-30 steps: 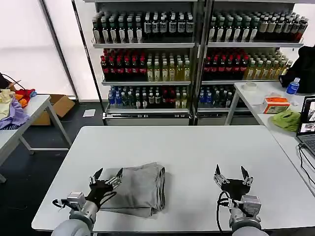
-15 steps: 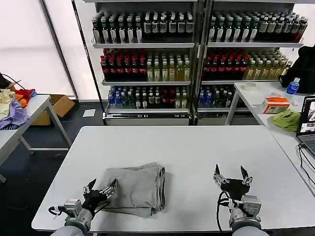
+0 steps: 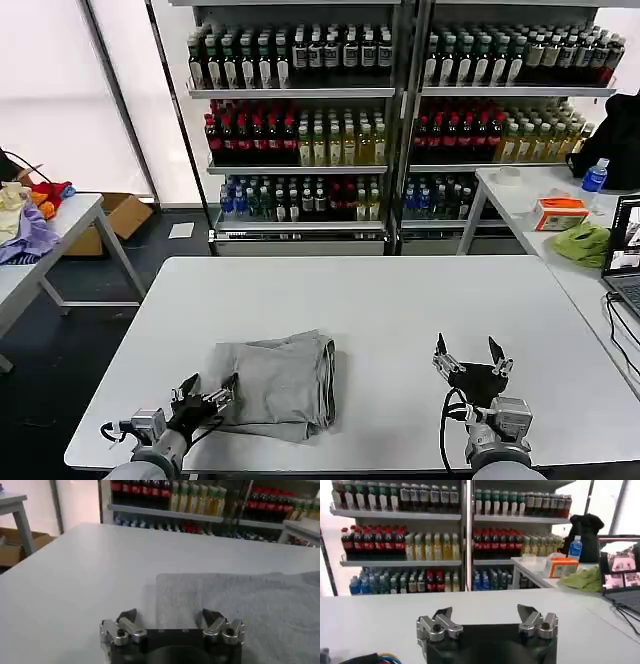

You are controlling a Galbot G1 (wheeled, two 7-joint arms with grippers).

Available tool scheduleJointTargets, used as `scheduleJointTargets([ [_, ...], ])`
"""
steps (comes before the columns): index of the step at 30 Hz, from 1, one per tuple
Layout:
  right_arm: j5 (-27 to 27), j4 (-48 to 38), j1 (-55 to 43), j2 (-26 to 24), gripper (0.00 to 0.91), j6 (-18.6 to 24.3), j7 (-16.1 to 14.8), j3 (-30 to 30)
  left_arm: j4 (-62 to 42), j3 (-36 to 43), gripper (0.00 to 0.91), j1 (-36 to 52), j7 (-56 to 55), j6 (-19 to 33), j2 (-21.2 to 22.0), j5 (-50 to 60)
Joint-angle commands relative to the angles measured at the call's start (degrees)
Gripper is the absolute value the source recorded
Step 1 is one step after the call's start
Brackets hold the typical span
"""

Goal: Fold and organize the clothes.

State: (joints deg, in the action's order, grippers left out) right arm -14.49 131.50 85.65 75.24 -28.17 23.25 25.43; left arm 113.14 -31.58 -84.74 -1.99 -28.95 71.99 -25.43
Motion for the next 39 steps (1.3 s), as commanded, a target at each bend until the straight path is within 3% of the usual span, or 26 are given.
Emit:
scheduleJointTargets([
  [1, 0.01, 0.00, -0.10, 0.01, 0.907, -0.02, 0.02, 0.03, 0.08, 0.09, 0.000, -1.03, 1.15, -1.38, 0.23, -1.86],
  [14, -0.10, -0.65, -0.86, -0.26, 0.907, 0.08, 0.16, 0.29, 0.07, 0.92, 0.000, -0.29, 2.49, 0.15, 1.43, -1.90],
  [23, -0.13, -1.86, -2.23, -0.11, 0.907, 0.04, 0.19, -0.46, 1.23, -3.83, 0.000, 0.72, 1.70, 1.76, 0.13, -2.87],
  [31, -0.42, -2.50, -3.36, -1.00, 0.907, -0.26, 0.20, -0.70, 3.87, -16.82, 0.000, 2.21, 1.49, 0.98, -6.71, -4.54],
  [39, -0.35, -1.73, -3.58, -1.00, 0.907, -0.87, 0.32, -1.47, 3.84, -23.25, 0.000, 1.82, 1.68, 0.72, -12.88, -4.37],
])
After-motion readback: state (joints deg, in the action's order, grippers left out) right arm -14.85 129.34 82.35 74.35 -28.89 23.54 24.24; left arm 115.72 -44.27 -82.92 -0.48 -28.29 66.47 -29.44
